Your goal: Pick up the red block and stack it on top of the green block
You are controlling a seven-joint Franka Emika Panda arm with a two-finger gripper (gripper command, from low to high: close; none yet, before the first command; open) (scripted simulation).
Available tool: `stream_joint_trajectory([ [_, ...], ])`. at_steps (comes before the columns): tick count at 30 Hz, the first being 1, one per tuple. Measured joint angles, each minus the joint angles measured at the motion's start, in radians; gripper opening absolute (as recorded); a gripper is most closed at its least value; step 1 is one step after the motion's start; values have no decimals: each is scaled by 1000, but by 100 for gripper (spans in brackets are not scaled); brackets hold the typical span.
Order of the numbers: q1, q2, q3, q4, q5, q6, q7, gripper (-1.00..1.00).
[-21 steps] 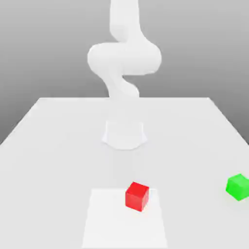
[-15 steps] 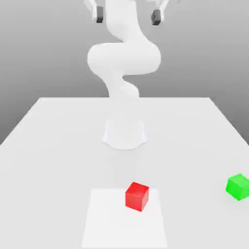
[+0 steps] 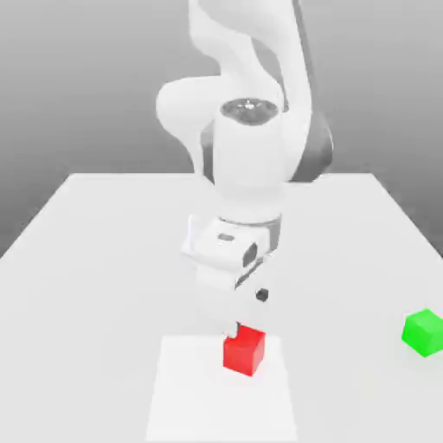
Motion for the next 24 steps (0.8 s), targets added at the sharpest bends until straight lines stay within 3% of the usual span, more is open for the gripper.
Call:
stream_joint_trajectory([
  [8,-72,198,109,25,150,165,-116,0],
  [9,-90,221,129,27,158,184,-121,-100],
  [16,-95,224,135,27,163,185,-125,-100],
  [24,-67,42,68,3,17,34,-20,-100],
])
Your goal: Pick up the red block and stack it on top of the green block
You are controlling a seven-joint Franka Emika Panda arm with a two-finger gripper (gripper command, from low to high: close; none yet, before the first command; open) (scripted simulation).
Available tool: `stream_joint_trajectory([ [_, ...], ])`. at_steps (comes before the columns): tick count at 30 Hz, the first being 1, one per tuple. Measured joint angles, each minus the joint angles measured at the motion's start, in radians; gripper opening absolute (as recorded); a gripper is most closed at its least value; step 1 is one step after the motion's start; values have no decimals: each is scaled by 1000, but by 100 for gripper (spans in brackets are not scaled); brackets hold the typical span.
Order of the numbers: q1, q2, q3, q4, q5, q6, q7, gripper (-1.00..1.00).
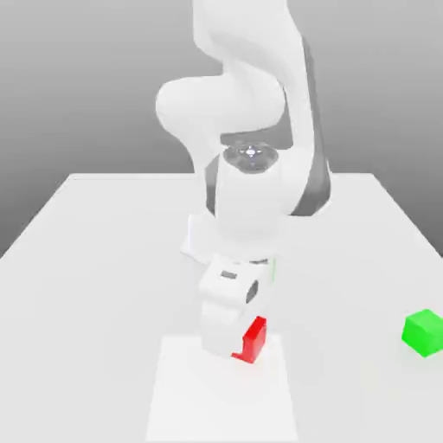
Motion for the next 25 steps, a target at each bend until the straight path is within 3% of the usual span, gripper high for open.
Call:
stream_joint_trajectory([
  [4,20,-67,20,3,-38,-74,57,-100],
  [16,459,33,270,277,-38,-249,477,-100],
  [21,483,189,257,304,-75,-122,535,-100],
  [22,486,210,253,305,-81,-102,540,100],
  [25,486,210,253,305,-81,-102,540,100],
])
